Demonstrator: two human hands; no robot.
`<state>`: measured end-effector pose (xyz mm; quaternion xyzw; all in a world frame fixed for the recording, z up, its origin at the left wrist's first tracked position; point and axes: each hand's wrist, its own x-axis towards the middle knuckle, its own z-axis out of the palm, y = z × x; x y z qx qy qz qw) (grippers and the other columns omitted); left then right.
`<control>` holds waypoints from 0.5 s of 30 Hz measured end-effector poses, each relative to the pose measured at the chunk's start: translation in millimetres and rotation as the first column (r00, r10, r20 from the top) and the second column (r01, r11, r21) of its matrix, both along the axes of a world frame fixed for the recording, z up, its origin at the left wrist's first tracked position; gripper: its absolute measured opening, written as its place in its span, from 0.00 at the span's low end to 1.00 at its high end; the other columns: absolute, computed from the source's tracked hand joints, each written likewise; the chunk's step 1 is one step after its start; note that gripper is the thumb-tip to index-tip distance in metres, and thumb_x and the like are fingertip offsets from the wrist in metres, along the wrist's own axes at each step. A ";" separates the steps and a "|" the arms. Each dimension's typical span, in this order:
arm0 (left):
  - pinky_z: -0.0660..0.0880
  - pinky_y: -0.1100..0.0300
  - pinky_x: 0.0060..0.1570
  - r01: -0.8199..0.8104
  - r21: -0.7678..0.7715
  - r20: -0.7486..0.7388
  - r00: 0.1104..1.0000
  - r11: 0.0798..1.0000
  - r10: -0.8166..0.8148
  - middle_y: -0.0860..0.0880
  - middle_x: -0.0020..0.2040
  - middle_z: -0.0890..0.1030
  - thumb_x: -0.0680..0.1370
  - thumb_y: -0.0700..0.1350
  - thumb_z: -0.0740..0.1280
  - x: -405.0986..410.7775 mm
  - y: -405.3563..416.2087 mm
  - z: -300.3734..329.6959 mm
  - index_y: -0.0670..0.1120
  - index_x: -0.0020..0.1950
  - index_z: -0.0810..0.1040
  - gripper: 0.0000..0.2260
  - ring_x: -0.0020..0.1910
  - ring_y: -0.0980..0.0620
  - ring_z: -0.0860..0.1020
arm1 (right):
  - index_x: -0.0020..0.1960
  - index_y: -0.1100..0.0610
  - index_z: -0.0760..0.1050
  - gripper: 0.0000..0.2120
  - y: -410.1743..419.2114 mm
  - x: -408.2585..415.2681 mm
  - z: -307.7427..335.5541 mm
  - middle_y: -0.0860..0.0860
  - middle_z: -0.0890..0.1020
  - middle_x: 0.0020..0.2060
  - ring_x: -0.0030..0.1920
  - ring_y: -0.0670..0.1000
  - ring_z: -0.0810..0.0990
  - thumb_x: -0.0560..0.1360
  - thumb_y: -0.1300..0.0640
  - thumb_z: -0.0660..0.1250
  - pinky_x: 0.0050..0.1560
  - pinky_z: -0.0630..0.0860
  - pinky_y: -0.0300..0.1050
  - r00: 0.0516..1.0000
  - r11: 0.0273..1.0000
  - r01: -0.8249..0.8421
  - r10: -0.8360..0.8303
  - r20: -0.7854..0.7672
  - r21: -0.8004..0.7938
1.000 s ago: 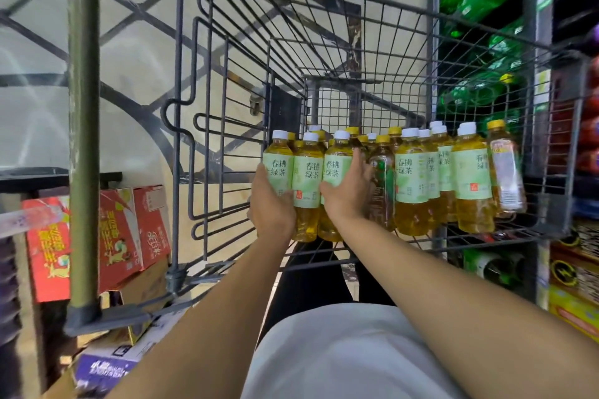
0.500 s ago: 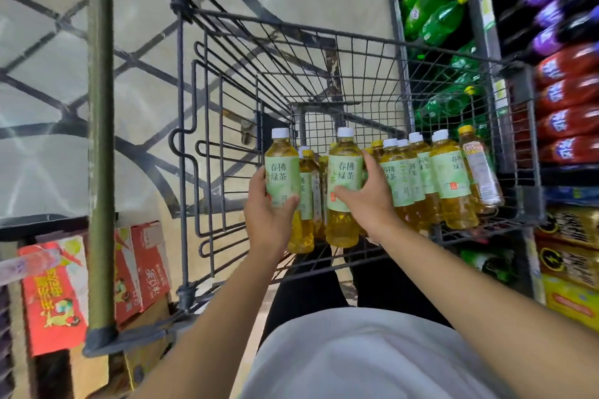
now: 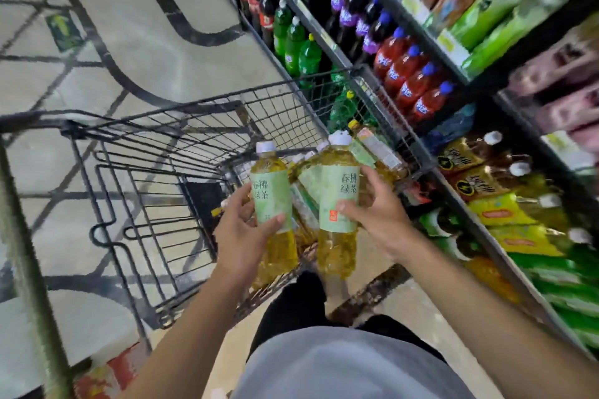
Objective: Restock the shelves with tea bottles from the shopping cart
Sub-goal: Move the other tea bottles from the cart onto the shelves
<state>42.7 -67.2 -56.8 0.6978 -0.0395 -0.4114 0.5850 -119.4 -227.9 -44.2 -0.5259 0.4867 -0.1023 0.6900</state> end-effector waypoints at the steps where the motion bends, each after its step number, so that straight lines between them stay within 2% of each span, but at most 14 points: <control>1: 0.83 0.45 0.52 0.031 -0.020 0.008 1.000 0.999 -0.030 0.45 0.60 0.83 0.72 0.29 0.76 -6.7 -6.3 6.1 0.52 0.71 0.73 0.32 0.57 0.44 0.84 | 0.71 0.45 0.68 0.33 0.3 -13.0 6.9 0.45 0.81 0.57 0.54 0.43 0.83 0.74 0.68 0.74 0.50 0.83 0.45 0.999 0.999 0.031 -0.031 0.021 -0.019; 4: 0.82 0.45 0.54 0.144 -0.072 0.023 0.990 0.987 -0.142 0.46 0.60 0.84 0.72 0.29 0.75 -31.4 -24.7 24.2 0.59 0.64 0.74 0.31 0.58 0.45 0.84 | 0.69 0.42 0.69 0.34 2.0 -54.9 26.6 0.47 0.80 0.61 0.60 0.48 0.80 0.72 0.68 0.76 0.52 0.81 0.45 0.990 0.988 0.131 -0.127 0.062 -0.076; 7: 0.83 0.48 0.53 0.261 -0.128 0.027 0.965 0.957 -0.259 0.44 0.62 0.83 0.72 0.29 0.75 -62.6 -41.0 43.3 0.52 0.70 0.73 0.32 0.59 0.45 0.83 | 0.68 0.42 0.70 0.34 7.6 -103.9 48.4 0.42 0.82 0.56 0.56 0.42 0.82 0.73 0.72 0.72 0.48 0.80 0.39 0.967 0.961 0.241 -0.226 0.115 -0.137; 9: 0.83 0.47 0.54 0.340 -0.161 0.043 0.940 0.927 -0.338 0.45 0.64 0.82 0.72 0.31 0.76 -88.2 -48.2 57.8 0.52 0.72 0.72 0.33 0.61 0.45 0.82 | 0.65 0.41 0.71 0.32 14.6 -136.6 64.9 0.40 0.83 0.54 0.55 0.39 0.82 0.73 0.73 0.73 0.50 0.81 0.40 0.952 0.937 0.297 -0.276 0.131 -0.182; 13: 0.84 0.50 0.46 0.486 -0.239 0.086 0.873 0.841 -0.480 0.50 0.58 0.85 0.73 0.30 0.74 -149.1 -57.8 97.5 0.51 0.74 0.70 0.33 0.56 0.46 0.85 | 0.63 0.40 0.71 0.32 32.6 -203.2 97.7 0.38 0.81 0.57 0.55 0.37 0.81 0.72 0.72 0.74 0.58 0.80 0.43 0.887 0.851 0.456 -0.414 0.202 -0.261; 15: 0.84 0.52 0.43 0.533 -0.278 0.115 0.844 0.799 -0.523 0.48 0.55 0.86 0.73 0.28 0.73 -179.2 -62.9 116.0 0.48 0.73 0.71 0.31 0.54 0.43 0.85 | 0.64 0.40 0.71 0.32 42.4 -236.4 116.9 0.40 0.80 0.60 0.59 0.39 0.81 0.72 0.71 0.74 0.58 0.80 0.44 0.851 0.800 0.522 -0.465 0.246 -0.295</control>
